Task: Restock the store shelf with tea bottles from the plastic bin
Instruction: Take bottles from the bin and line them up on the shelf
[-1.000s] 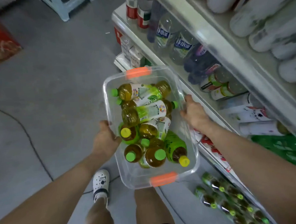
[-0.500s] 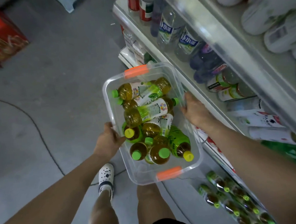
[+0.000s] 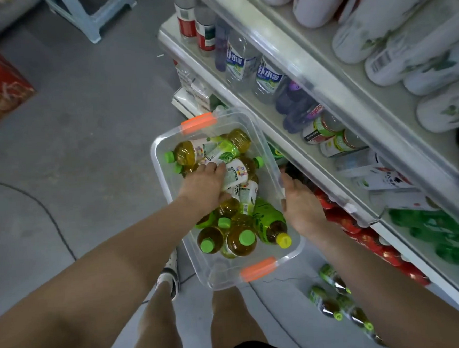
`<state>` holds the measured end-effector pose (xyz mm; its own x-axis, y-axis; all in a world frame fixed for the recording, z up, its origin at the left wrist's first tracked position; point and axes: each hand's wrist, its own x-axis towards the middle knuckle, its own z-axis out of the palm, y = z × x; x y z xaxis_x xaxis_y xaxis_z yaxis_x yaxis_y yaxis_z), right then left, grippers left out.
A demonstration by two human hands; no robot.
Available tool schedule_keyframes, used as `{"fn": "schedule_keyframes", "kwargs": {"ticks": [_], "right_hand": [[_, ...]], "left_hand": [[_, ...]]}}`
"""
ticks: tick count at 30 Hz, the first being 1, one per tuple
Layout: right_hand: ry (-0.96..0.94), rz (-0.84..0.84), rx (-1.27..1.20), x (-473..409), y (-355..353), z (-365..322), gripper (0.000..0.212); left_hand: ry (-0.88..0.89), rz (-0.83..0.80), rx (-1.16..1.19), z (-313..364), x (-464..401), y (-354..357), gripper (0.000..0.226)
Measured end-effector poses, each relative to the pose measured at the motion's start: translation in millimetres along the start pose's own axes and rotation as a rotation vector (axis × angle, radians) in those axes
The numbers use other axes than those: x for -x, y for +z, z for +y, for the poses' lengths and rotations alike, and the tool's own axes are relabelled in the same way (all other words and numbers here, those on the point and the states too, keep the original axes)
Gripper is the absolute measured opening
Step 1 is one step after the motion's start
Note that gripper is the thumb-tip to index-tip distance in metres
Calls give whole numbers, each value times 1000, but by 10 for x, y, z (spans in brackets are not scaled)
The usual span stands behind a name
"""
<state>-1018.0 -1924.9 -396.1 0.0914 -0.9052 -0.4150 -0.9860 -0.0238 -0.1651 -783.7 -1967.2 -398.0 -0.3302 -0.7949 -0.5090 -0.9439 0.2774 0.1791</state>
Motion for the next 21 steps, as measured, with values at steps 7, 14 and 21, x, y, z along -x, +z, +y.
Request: {"fn": "schedule_keyframes", "kwargs": {"ticks": [7,14,21], "right_hand": [[-21,166,38,-45,-28,-64,51],[-305,79,154,-658,-218,-784,66],[-486,-147,502,-1281,-81,-1003,77]], "left_hand": [[-14,17,5,-104,74,-110,59],[-405,141,583,-576,622,-234,43],[-502,184,924,-631,712,-80,48]]}}
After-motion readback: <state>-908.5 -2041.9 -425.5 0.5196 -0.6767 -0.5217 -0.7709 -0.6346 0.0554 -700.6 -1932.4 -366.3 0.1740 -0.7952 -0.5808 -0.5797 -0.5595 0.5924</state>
